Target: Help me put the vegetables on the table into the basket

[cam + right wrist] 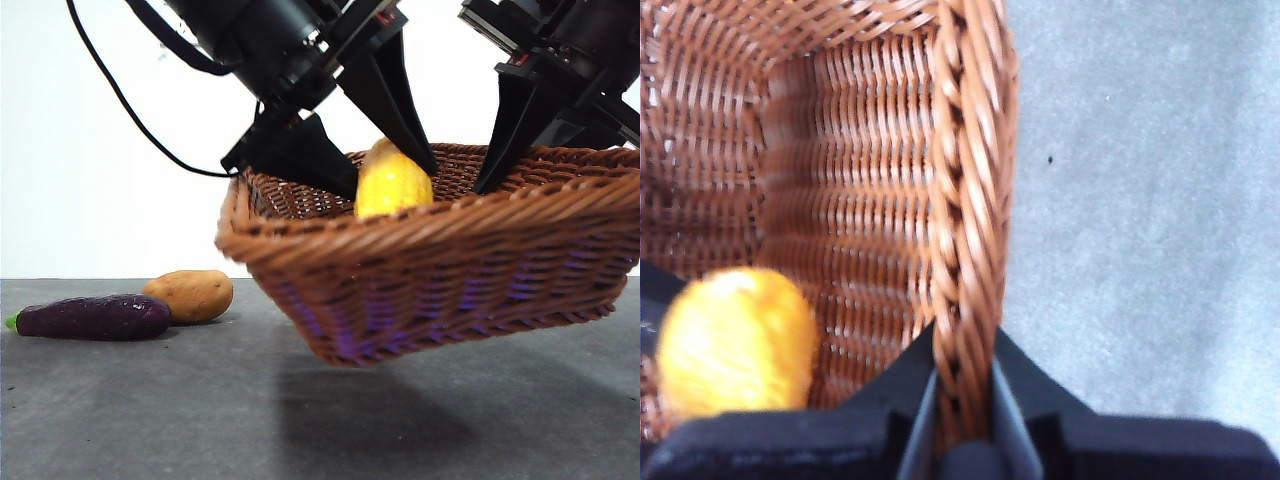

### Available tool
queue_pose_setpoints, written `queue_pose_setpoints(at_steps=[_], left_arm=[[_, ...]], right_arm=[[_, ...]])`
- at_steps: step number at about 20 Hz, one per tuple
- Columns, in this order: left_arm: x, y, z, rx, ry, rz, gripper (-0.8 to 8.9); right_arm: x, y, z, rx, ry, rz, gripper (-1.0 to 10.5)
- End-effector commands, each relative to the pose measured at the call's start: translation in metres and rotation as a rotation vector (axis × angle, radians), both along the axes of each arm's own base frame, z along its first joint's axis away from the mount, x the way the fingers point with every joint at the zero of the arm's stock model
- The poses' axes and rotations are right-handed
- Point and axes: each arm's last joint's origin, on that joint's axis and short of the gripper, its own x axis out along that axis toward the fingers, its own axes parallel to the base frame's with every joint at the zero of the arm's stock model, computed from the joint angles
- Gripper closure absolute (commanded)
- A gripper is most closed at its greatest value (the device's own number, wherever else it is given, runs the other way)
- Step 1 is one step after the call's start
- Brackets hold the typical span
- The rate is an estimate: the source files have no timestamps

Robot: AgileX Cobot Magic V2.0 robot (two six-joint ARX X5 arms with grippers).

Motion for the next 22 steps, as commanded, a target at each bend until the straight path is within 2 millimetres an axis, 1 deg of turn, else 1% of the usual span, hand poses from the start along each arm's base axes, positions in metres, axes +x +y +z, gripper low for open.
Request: queue_pose_setpoints(at_steps=[1,2,3,8,10,12,14,16,18,20,22], left_arm=[[0.001,-0.003,-0.004,-0.008,0.014,-0.015,4.88],[0.001,-0.003,-0.005,-0.007,0.014,-0.015,3.62],[0.001,-0.003,-0.005,-0.006,0.015,-0.014,3.42],[-0.001,0.0,-0.004,0.014,0.015,-0.039,3.42],[-0.003,0.008,0.007,0.013,-0.037,-0.061,3.42],[-0.003,0.026,0.028,0.037,-0.143,-0.068,3.42],[-0.001,0.051,0.053,0.075,-0.26,-0.024,3.42],[0.006,0.08,0.079,0.13,-0.37,0.02,3.42],[0.017,0.106,0.096,0.249,-0.471,0.064,3.42],[0.032,0.129,0.099,0.36,-0.549,0.07,3.41],[0.049,0.145,0.089,0.444,-0.567,0.052,3.41]], right_arm=[[0.0,0.001,0.001,0.02,-0.004,-0.002,9.6],[0.0,0.001,0.001,0.02,-0.004,-0.001,9.6],[0.0,0.001,0.001,0.02,-0.004,-0.001,9.6],[0.0,0.001,0.001,0.017,-0.006,0.001,9.6],[0.0,0.0,0.001,0.014,-0.01,0.004,9.6],[0.0,0.0,0.002,0.009,-0.021,0.015,9.6],[0.001,0.0,0.002,0.007,-0.025,0.015,9.6],[0.001,0.0,0.006,0.011,-0.034,0.016,9.6],[0.002,0.001,0.013,0.022,-0.045,0.03,9.6],[0.002,0.001,0.023,0.032,-0.062,0.051,9.6],[0.001,0.0,0.037,0.016,-0.079,0.07,9.6]])
